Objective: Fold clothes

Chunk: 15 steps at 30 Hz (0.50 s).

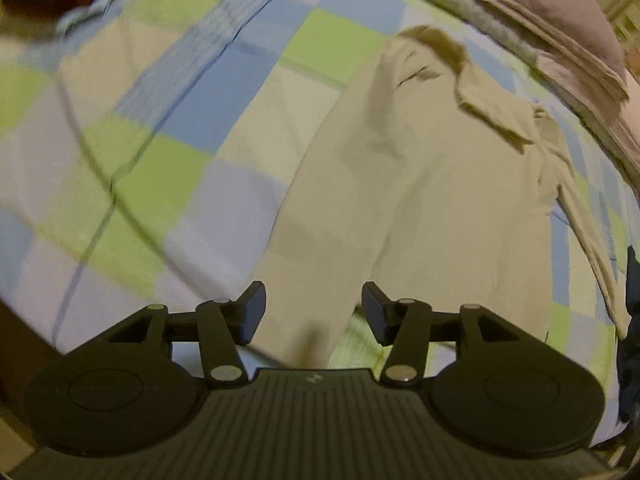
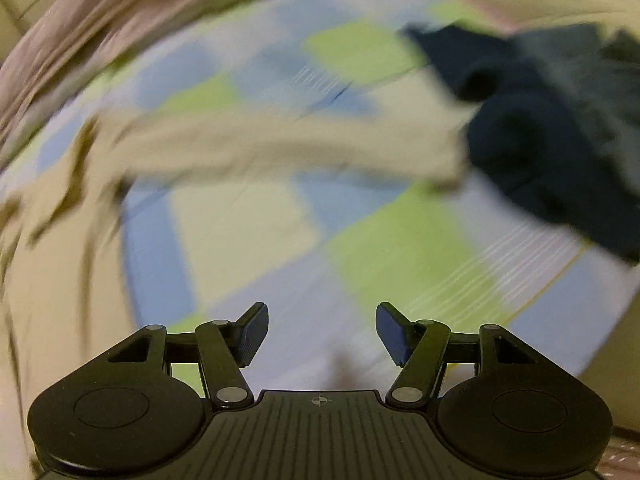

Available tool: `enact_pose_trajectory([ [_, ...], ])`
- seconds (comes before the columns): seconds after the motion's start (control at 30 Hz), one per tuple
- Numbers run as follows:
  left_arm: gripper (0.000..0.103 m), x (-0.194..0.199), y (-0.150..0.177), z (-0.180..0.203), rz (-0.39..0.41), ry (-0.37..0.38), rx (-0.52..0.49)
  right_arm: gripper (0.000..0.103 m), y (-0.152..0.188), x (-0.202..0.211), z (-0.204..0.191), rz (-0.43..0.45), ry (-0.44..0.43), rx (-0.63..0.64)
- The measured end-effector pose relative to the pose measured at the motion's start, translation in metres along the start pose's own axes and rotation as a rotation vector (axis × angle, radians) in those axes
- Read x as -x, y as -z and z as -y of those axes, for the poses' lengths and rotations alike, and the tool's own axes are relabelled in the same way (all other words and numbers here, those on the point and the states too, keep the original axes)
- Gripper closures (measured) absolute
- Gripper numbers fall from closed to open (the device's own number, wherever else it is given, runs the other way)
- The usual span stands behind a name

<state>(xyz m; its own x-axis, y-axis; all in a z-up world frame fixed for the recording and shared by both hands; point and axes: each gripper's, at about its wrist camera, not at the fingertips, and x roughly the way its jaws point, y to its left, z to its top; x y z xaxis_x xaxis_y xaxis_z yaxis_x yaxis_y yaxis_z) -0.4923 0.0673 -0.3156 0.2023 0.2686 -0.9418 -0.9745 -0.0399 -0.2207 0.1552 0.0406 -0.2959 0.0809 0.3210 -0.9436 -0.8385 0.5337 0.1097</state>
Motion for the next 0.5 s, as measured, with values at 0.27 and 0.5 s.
enact_pose_trajectory([
  [0.27, 0.049, -0.063, 0.027, 0.0, -0.074, -0.12, -0.197, 0.04, 0.046, -0.05, -0.057, -0.137, -0.033, 0.137],
  [0.5, 0.099, -0.057, -0.008, -0.022, 0.001, -0.08, -0.237, 0.04, 0.049, -0.069, -0.067, -0.175, -0.009, 0.115],
])
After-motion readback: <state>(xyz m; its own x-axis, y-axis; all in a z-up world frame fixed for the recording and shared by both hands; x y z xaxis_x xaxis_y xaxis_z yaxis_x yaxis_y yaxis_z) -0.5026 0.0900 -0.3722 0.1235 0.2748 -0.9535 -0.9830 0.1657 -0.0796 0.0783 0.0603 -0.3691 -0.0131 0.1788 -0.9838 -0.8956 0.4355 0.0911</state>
